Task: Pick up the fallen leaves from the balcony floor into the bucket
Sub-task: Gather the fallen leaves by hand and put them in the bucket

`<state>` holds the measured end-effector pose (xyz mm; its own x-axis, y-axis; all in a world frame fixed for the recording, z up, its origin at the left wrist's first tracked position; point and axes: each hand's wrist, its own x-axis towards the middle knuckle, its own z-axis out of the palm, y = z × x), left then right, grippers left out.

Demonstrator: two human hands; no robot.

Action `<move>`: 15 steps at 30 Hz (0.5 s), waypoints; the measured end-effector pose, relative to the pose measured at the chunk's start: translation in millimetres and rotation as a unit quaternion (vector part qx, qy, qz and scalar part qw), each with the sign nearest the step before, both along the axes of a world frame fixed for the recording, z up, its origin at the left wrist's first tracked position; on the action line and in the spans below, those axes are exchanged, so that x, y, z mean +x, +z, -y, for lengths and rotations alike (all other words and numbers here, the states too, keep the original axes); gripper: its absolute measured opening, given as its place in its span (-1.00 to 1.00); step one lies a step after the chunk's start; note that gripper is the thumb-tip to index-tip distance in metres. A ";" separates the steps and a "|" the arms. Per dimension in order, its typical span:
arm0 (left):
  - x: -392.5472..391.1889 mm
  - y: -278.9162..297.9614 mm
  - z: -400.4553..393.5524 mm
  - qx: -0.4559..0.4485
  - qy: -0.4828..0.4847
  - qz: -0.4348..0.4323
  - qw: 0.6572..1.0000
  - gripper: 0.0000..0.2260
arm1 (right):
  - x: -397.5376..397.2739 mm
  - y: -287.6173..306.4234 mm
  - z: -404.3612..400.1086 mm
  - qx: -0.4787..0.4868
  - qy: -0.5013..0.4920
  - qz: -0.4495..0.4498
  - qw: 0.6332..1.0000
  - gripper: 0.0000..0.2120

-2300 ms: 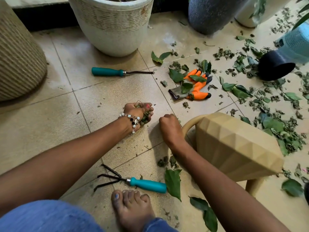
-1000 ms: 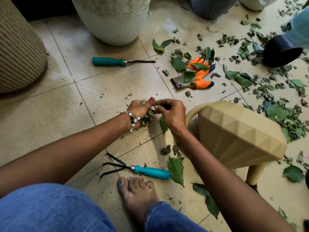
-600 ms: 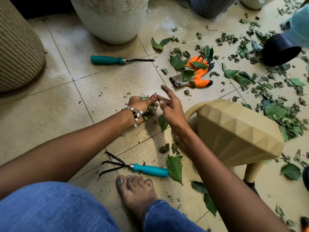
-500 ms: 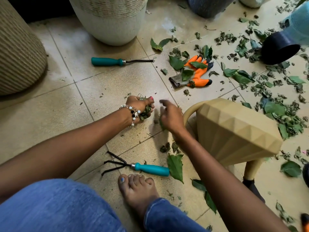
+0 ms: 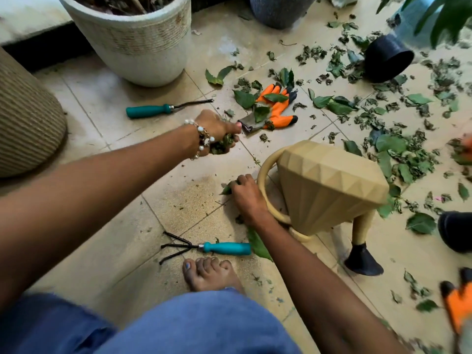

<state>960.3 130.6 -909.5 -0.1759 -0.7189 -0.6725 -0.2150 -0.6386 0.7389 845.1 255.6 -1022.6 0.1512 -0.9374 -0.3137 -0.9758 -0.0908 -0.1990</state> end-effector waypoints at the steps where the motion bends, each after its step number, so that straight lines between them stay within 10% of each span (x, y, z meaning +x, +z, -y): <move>1: -5.4 -6.0 -6.6 0.006 0.001 -0.006 1.000 -0.80 | -1.3 0.2 0.2 0.000 -0.006 0.018 1.000 -0.66; 8: -3.8 -95.6 -66.0 0.007 0.134 0.100 0.986 -0.77 | 8.8 5.7 0.3 -0.104 -0.254 0.232 0.933 -0.84; 12: 0.0 -110.5 -84.9 0.056 0.207 0.036 0.976 -0.74 | 19.7 13.1 2.0 -0.168 -0.359 0.347 0.850 -0.88; 15: -9.4 -109.0 -87.5 0.121 0.271 -0.084 0.951 -0.66 | 30.1 10.3 2.1 -0.165 -0.344 0.337 0.861 -0.87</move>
<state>950.9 218.1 -1018.4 0.0573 -0.5617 -0.8253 0.3028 -0.7780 0.5505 875.1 253.5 -1012.3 -0.4308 -0.8996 -0.0716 -0.4939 0.3015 -0.8156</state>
